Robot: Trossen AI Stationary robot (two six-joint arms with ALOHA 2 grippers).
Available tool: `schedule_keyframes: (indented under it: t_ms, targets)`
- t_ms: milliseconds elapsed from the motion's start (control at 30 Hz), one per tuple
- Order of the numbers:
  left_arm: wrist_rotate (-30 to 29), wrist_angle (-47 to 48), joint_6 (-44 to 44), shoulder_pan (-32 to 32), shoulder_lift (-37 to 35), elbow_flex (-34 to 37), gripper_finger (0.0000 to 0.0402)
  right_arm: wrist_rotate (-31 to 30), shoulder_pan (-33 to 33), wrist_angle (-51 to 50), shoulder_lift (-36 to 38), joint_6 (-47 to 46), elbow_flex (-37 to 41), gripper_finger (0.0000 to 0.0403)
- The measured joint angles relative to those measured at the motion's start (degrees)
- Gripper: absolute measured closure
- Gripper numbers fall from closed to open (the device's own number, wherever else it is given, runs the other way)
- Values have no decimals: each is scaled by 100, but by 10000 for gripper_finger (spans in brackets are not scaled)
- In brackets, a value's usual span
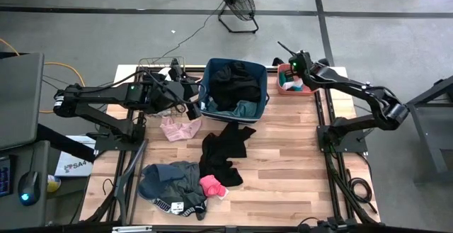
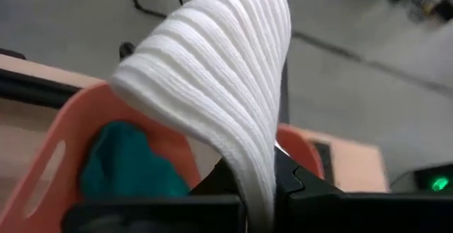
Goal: Pick & Place Cloths
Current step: Put the white sock into the orange bin
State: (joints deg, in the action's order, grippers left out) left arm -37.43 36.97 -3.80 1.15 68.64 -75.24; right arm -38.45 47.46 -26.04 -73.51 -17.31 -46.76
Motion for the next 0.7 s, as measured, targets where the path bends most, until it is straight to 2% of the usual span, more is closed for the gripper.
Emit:
schedule_keyframes:
  t_ms: [267,400,700]
  targets:
    - [0,94,22,-1,0,0,108,554,241,-237,-508,-639,0,398]
    - [0,98,24,0,0,0,108,605,262,-238,-841,-818,-2,398]
    - [-2,275,127,0,0,0,108,1010,489,-219,-1527,-865,-4,398]
